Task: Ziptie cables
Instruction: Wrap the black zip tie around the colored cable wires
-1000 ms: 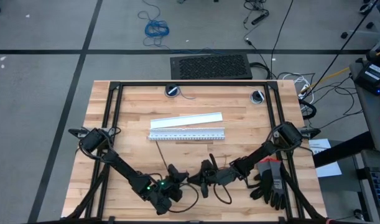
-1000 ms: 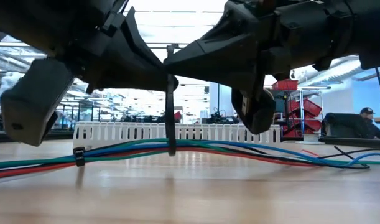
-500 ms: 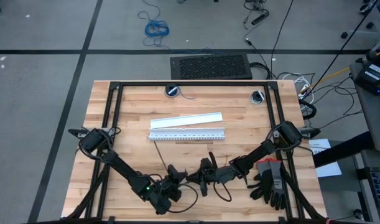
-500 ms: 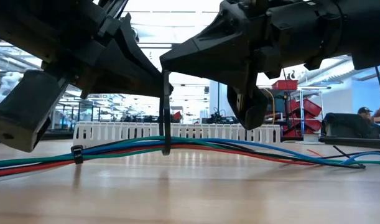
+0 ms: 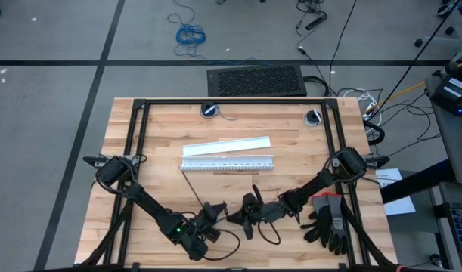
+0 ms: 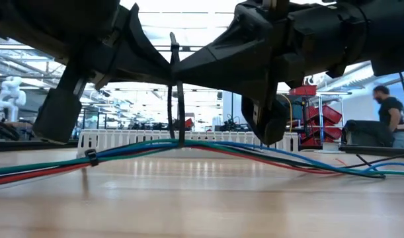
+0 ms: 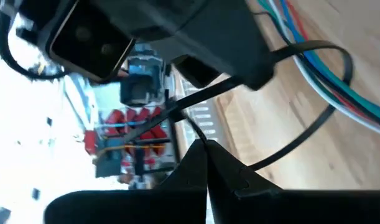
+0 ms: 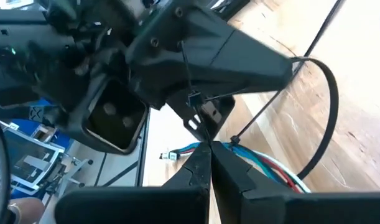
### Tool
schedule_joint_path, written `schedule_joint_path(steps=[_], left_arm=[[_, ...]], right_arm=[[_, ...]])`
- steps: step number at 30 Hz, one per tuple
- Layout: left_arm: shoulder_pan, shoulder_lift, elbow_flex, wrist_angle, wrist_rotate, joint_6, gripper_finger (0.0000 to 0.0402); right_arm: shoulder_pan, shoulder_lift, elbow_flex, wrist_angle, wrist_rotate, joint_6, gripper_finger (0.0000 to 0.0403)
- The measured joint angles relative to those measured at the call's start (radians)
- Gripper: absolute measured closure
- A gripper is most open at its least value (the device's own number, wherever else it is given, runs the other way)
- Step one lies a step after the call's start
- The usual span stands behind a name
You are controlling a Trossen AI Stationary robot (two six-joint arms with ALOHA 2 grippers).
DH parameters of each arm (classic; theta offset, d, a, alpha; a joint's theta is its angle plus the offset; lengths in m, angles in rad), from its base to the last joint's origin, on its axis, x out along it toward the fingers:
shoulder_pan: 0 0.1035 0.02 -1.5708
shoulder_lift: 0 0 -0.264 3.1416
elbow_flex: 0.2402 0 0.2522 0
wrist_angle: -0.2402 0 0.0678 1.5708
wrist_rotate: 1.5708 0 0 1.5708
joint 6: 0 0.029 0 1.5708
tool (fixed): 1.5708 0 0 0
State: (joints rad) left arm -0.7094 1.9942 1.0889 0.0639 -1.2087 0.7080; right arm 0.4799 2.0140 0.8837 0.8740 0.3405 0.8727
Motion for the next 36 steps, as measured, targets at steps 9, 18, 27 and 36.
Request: schedule_joint_path(steps=[9, 18, 27, 36], left_arm=[[0.000, 0.000, 0.000, 0.003, -0.058, 0.245, 0.0402], [0.000, 0.026, 0.000, 0.014, -0.120, 0.467, 0.0401], [-0.001, 0.144, 0.037, 0.002, -0.163, 0.473, 0.0401], [-0.003, 0.127, 0.051, 0.039, -0.152, 0.443, 0.0401]], right_arm=[[-0.015, 0.000, 0.000, 0.035, -0.021, -0.021, 0.0403], [-0.051, 0.000, 0.000, 0.051, -0.060, -0.024, 0.0403], [-0.063, 0.000, -0.002, 0.065, -0.077, -0.036, 0.0403], [-0.062, 0.000, 0.000, -0.004, -0.062, -0.019, 0.0403]])
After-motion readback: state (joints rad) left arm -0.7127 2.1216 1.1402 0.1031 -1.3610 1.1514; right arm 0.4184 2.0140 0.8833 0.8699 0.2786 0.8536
